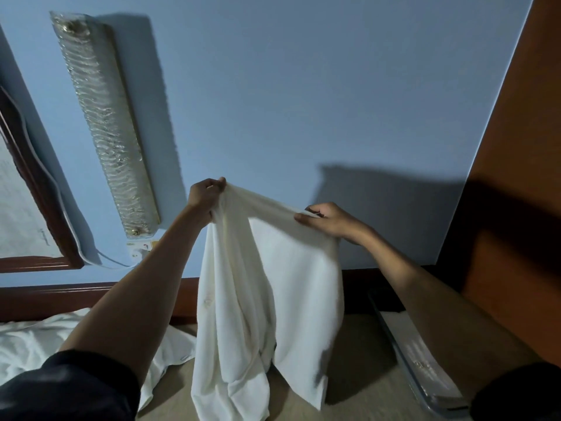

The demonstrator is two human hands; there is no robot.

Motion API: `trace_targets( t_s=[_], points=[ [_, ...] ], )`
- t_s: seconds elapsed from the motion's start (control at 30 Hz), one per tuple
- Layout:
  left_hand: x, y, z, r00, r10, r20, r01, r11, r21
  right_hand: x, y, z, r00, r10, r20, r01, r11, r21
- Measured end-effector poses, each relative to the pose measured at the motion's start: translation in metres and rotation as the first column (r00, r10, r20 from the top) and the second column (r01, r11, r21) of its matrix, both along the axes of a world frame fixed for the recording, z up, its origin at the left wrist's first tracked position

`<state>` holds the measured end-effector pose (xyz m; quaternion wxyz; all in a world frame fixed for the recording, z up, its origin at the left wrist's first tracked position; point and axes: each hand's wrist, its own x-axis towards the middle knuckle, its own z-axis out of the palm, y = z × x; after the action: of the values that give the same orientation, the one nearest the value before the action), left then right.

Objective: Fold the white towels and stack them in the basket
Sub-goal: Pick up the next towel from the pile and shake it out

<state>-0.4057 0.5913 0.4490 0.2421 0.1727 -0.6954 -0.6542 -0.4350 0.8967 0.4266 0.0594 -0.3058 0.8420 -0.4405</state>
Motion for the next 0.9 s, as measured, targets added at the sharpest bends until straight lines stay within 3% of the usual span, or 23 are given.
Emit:
trace_targets(
  t_s=[0.2,0.43,0.6,0.8,0.9],
  points=[
    [-0.015,-0.018,-0.011,0.985,0.171,0.033,-0.172,0.985,0.010,0.008,0.036,0.009,0.994,-0.056,0.097,0.050,0.996,0.068],
    [-0.012,-0.021,-0.013,0.972,0.215,0.093,-0.205,0.973,-0.105,0.016,0.058,0.013,0.977,-0.077,0.200,0.050,0.989,0.136],
    [0.012,0.018,-0.010,0.976,-0.069,0.207,0.118,0.964,-0.237,0.017,0.034,0.016,0.978,-0.071,0.194,0.085,0.994,-0.065],
    [0.038,0.070,-0.016,0.903,-0.379,0.202,0.427,0.842,-0.330,0.031,-0.012,0.014,0.917,-0.076,0.392,0.211,0.925,-0.315],
    [0.051,0.076,-0.019,0.865,-0.469,0.181,0.502,0.797,-0.336,0.031,-0.028,0.005,0.875,-0.090,0.476,0.303,0.869,-0.392]
  ],
)
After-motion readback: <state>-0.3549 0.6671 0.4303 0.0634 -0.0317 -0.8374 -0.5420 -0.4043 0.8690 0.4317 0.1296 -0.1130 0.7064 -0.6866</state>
